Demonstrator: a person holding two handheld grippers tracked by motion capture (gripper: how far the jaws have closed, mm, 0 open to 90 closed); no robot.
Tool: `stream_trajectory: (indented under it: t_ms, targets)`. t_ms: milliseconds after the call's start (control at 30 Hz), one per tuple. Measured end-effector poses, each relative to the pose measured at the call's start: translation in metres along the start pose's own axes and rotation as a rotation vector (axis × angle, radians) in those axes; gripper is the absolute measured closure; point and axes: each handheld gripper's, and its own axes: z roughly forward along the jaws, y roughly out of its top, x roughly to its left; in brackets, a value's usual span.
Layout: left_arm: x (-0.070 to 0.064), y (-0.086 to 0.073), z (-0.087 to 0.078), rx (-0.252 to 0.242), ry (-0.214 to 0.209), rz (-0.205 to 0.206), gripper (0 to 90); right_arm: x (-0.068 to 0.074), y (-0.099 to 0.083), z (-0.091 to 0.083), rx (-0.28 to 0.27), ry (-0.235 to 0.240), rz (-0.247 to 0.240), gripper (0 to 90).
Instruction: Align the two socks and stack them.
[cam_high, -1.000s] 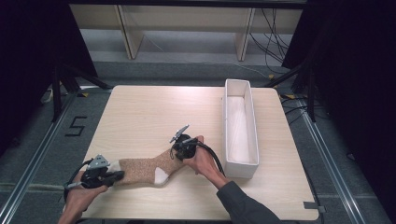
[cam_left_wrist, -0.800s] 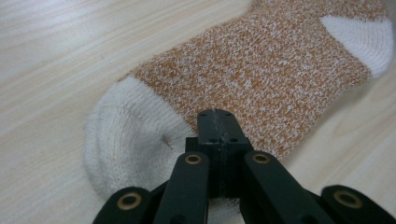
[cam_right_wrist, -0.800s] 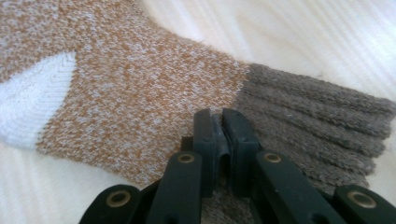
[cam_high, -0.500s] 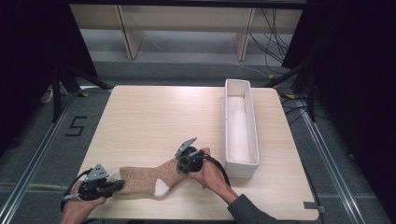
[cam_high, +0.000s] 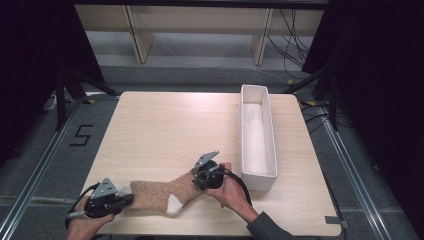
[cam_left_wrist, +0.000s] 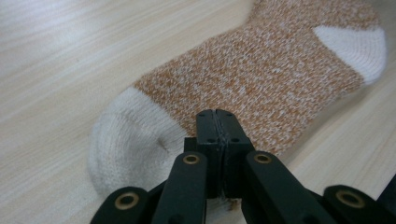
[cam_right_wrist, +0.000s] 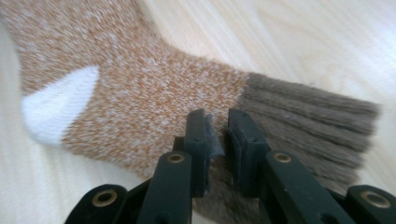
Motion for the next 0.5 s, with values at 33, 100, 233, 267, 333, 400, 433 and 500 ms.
stream_trajectory:
  t_ms: [33, 100, 233, 267, 333, 400, 433, 500]
  targets:
    - [-0.003, 0.001, -0.001, -0.022, -0.002, 0.003, 88.4, 0.000, 0.000, -0.006, -0.005, -0.003, 0.026, 78.7]
    - [-0.008, 0.003, -0.002, -0.026, -0.010, 0.003, 88.5, -0.002, 0.000, -0.014, -0.030, -0.025, 0.014, 78.7]
    - [-0.011, 0.004, -0.001, -0.018, -0.011, 0.026, 88.4, -0.004, -0.002, -0.022, -0.031, -0.053, 0.036, 78.6]
    - [-0.011, 0.004, 0.001, -0.021, -0.013, 0.019, 88.4, -0.007, -0.003, -0.024, -0.038, -0.060, 0.036, 78.6]
    - [-0.010, 0.003, 0.002, -0.004, -0.007, 0.024, 88.3, -0.010, -0.005, -0.028, -0.029, -0.076, 0.056, 77.6]
    - [-0.007, 0.002, 0.003, 0.020, 0.010, 0.037, 88.6, -0.012, -0.008, -0.029, -0.028, -0.087, 0.069, 76.2]
    - [-0.005, -0.001, 0.006, 0.032, 0.016, 0.022, 89.1, -0.014, -0.010, -0.030, -0.029, -0.085, 0.081, 74.2]
    - [-0.004, -0.004, 0.008, 0.027, 0.004, 0.001, 89.2, -0.015, -0.012, -0.029, -0.039, -0.100, 0.089, 74.0]
